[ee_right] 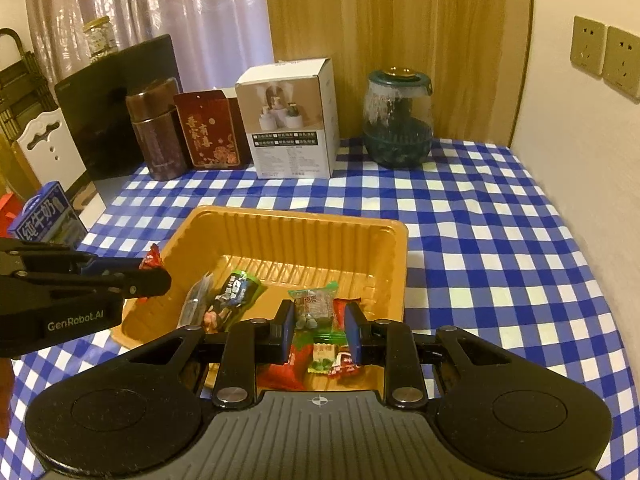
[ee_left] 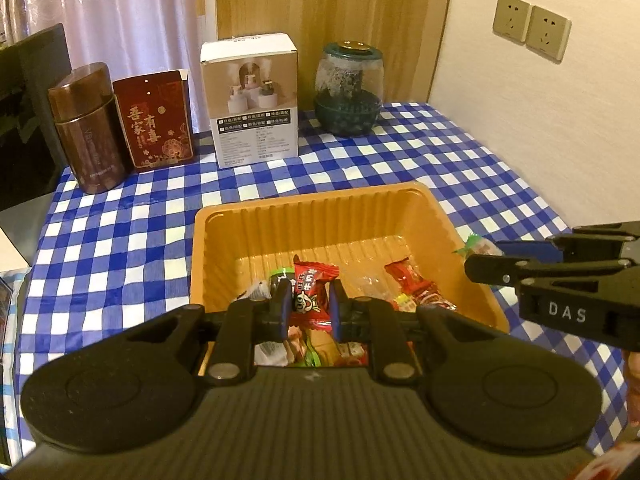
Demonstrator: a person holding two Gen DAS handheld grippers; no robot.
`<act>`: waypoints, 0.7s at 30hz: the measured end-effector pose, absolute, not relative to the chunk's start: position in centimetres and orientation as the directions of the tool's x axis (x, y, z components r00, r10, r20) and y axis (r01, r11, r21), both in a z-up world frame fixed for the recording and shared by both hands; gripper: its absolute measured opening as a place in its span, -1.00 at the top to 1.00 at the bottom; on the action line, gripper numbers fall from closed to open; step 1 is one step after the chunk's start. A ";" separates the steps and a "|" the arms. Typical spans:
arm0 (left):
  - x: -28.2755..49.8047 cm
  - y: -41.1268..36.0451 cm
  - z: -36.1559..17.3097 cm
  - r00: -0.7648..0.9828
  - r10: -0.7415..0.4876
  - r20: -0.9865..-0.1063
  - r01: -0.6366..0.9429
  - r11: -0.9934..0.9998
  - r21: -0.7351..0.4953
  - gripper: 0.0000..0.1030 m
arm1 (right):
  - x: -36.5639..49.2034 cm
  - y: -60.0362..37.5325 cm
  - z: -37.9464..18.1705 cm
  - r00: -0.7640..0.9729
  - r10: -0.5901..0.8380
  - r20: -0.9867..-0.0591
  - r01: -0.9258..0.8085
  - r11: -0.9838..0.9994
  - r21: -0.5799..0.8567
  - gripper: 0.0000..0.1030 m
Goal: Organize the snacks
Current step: 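Carry the red packet and green candy over the orange tray with both grippers, then lower both grippers into the tray and open them to release the candies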
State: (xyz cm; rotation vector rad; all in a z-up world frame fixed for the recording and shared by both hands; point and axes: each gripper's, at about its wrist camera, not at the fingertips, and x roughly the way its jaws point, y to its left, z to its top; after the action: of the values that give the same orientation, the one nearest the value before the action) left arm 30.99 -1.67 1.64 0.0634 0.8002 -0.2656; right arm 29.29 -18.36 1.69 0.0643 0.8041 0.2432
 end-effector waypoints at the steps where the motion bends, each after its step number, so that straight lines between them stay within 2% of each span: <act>1: 31.3 -1.7 1.5 0.663 -0.210 -0.719 0.260 0.965 -0.042 0.67 | 29.6 -18.3 1.6 0.666 0.240 -0.707 -0.191 0.970 0.149 0.47; 21: 34.4 -1.6 -1.7 0.624 -0.200 -0.756 0.242 0.969 -0.057 0.67 | 32.7 -17.9 -0.8 0.635 0.234 -0.736 -0.184 0.971 0.150 0.47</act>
State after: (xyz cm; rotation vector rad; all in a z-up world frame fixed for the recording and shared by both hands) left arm 34.37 -1.63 -1.68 0.0520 0.8606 -0.2538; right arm 32.74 -17.91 -0.80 0.0627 0.8502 0.2392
